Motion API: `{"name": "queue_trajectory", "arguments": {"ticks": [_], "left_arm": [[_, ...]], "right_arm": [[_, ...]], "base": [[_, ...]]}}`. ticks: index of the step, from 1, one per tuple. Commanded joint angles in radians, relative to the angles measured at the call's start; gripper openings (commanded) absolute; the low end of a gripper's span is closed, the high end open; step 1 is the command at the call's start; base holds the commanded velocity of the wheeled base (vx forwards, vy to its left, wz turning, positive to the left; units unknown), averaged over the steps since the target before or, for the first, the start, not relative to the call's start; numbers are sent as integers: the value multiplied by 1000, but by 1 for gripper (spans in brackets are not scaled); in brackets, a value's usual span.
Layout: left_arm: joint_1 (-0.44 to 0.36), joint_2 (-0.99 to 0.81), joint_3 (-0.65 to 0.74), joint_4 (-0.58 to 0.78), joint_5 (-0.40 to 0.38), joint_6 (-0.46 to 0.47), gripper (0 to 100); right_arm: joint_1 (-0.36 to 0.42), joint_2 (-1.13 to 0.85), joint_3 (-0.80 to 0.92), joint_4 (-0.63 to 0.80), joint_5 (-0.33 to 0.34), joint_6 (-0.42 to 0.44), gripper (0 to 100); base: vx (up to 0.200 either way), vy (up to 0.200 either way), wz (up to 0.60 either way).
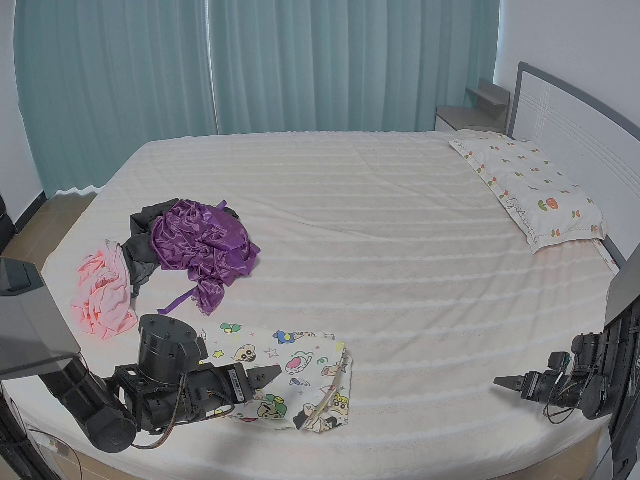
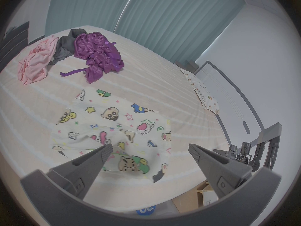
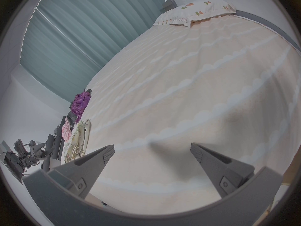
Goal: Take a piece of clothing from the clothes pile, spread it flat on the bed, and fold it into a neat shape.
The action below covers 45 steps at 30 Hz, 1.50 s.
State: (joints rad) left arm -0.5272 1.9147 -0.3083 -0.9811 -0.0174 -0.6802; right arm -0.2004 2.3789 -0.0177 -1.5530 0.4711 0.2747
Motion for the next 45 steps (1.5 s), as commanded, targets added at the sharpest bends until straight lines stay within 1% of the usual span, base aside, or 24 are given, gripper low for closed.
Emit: {"name": "queue_trajectory", "arguments": {"ticks": [1,3,4,5,7,8,9,10,11,12,15,17,18,19,21,22,25,27,29,30,32,36,40,45], "left_arm": [[44,12,0,-1,-30,-2,100],[55,14,0,-1,-38,-1,100],[55,14,0,-1,-38,-1,100],[66,15,0,-1,-52,-1,100],[75,17,2,-1,-73,-1,100],[78,17,2,-1,-78,-1,100],[98,18,3,-1,-105,-1,100],[104,18,3,-1,-111,-1,100],[105,18,3,-1,-114,-1,100],[116,21,2,-1,-130,-1,100],[130,27,0,-1,-154,-2,100],[133,41,2,-1,-168,-4,100],[131,44,2,-1,-171,-4,100],[131,56,2,-1,-179,-4,100],[131,60,2,-1,-180,-5,100],[135,95,0,-13,-203,-10,100],[141,142,8,-71,-243,-30,100],[141,161,15,-100,-248,-41,100],[142,204,29,-174,-249,-56,100],[142,207,29,-177,-249,-58,100],[142,251,31,-223,-249,-61,100],[141,277,29,-243,-249,-67,100],[141,277,26,-243,-256,-79,100],[141,279,23,-266,-254,-108,100]], "right_arm": [[53,-93,18,-18,-3,54,100],[85,-139,18,-18,-3,112,100],[85,-139,18,-18,-3,112,100],[141,-187,18,-18,-6,172,100],[194,-218,18,-18,-17,212,100],[203,-222,18,-18,-20,216,100],[311,-241,18,-18,-72,247,100],[343,-242,18,-18,-94,251,100],[351,-244,18,-18,-98,251,100],[411,-248,18,-18,-138,253,100],[539,-251,10,-18,-190,255,100],[602,-251,-2,-18,-196,261,100],[613,-250,-2,-18,-195,262,100],[644,-245,-7,-18,-192,273,100],[648,-245,-8,-18,-190,276,100],[696,-230,-41,-18,-184,317,100],[725,-213,-45,-18,-181,363,100],[728,-201,-45,-18,-183,367,100],[734,-184,-48,-18,-184,367,100],[734,-184,-48,-18,-184,367,100],[754,-170,-50,-18,-186,367,100],[760,-129,-59,-18,-190,360,100],[808,-103,-79,-18,-198,360,100],[826,-75,-125,-18,-219,360,100]], "base": [[0,200,0],[0,200,0],[0,200,0],[0,200,0],[0,200,0],[0,200,0],[0,200,0],[0,200,0],[0,200,0],[0,200,0],[0,200,0],[0,0,0],[0,0,0],[0,0,0],[0,0,0],[0,0,0],[0,0,0],[0,0,0],[0,0,0],[0,0,0],[0,0,0],[0,0,0],[0,0,0],[0,0,0]]}}
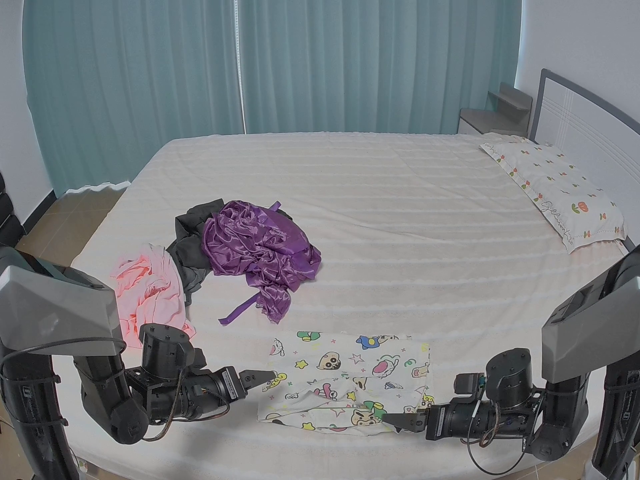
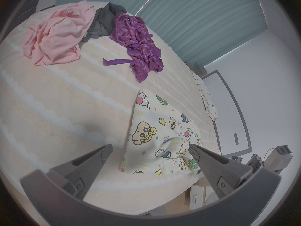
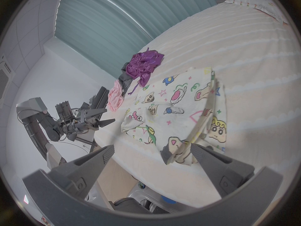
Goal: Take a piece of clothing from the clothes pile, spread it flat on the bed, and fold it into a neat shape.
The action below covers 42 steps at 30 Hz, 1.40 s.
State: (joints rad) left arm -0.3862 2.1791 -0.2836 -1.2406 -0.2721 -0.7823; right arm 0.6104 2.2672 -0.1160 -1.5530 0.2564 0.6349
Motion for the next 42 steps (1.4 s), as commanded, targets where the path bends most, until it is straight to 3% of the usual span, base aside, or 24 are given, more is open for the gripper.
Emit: {"name": "queue_trajectory", "arguments": {"ticks": [1,11,12,19,30,42], "left_arm": [[0,16,-2,-19,1,-11,100],[0,22,-5,-22,2,-11,100],[0,22,-5,-22,2,-11,100],[0,24,-5,-22,4,-9,100],[-2,30,-6,-22,8,-8,100],[-2,31,-6,-22,10,-8,100]], "right_arm": [[15,63,-48,-18,-14,-1,100],[25,92,-85,-18,-49,-11,100],[25,92,-85,-18,-51,-12,0],[22,95,-50,-18,-85,-69,0],[-11,11,21,-18,-89,-72,0],[-87,-61,99,-18,-19,-77,0]], "base": [[0,0,0],[0,0,0],[0,0,0],[0,0,0],[0,0,0],[0,0,0]]}}
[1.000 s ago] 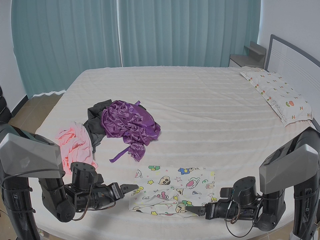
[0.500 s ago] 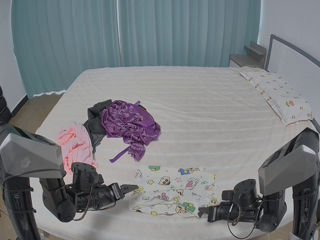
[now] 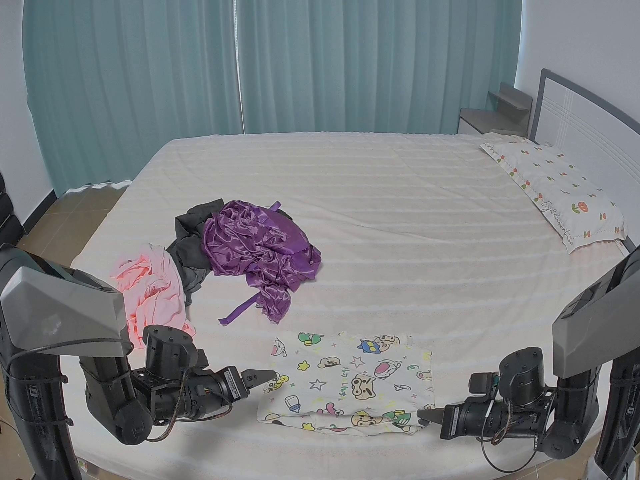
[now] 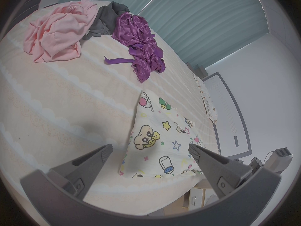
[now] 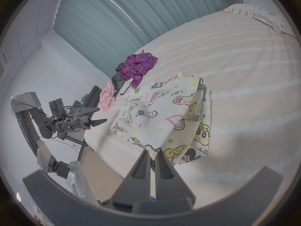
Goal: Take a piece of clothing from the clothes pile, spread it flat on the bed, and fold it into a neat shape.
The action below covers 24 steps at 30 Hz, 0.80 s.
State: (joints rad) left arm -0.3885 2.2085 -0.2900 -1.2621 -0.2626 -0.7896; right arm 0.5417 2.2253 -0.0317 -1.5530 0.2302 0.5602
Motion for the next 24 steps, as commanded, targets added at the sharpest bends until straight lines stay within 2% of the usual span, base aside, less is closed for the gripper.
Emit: {"name": "queue_trajectory", "arguments": {"ticks": [1,20,21,24], "left_arm": [[0,2,0,0,0,0,100],[-1,5,-1,0,2,3,100],[-1,5,-1,0,2,3,100],[0,5,-1,0,3,1,100]], "right_arm": [[-17,-13,21,-18,14,-3,0],[-34,106,32,-18,17,-89,0],[-34,109,32,-18,15,-98,100],[-34,97,32,-18,-2,-109,100]], "base": [[0,0,0],[0,0,0],[0,0,0],[0,0,0]]}}
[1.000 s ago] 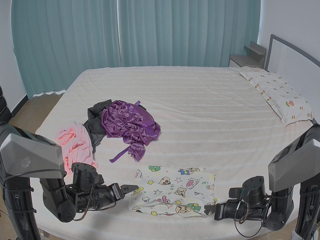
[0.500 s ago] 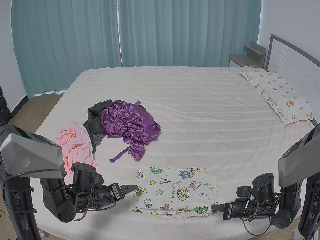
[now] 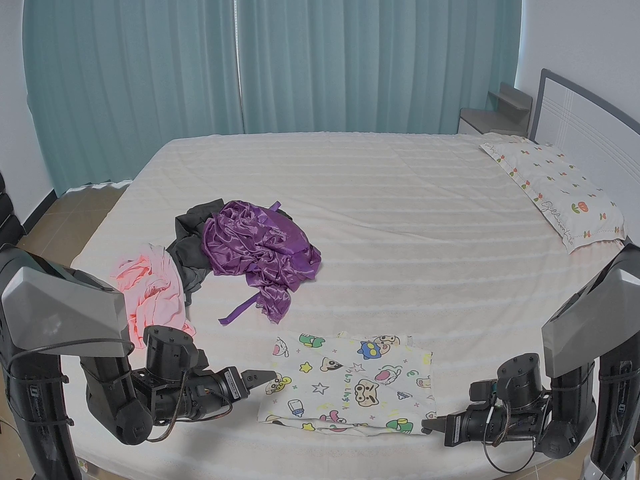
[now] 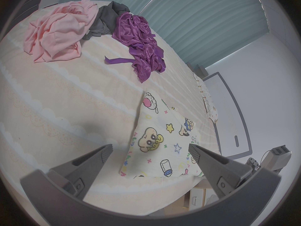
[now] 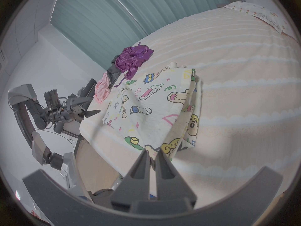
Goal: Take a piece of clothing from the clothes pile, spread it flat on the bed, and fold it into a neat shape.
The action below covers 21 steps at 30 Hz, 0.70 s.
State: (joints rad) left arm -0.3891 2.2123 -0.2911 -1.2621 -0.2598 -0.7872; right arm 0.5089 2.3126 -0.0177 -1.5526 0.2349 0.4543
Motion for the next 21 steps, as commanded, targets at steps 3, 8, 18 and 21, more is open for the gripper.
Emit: {"name": "queue_trajectory", "arguments": {"ticks": [3,8,18,21], "left_arm": [[0,3,-2,0,1,-1,100],[0,3,-2,0,1,0,100],[0,4,-2,0,1,0,100],[0,4,-2,0,-1,0,100]], "right_arm": [[-18,-42,18,-18,-34,-48,100],[-55,-133,-22,-18,-35,-66,100],[-207,76,-502,224,7,-23,100],[-205,107,-515,198,75,30,100]], "base": [[0,0,0],[0,0,0],[0,0,0],[0,0,0]]}}
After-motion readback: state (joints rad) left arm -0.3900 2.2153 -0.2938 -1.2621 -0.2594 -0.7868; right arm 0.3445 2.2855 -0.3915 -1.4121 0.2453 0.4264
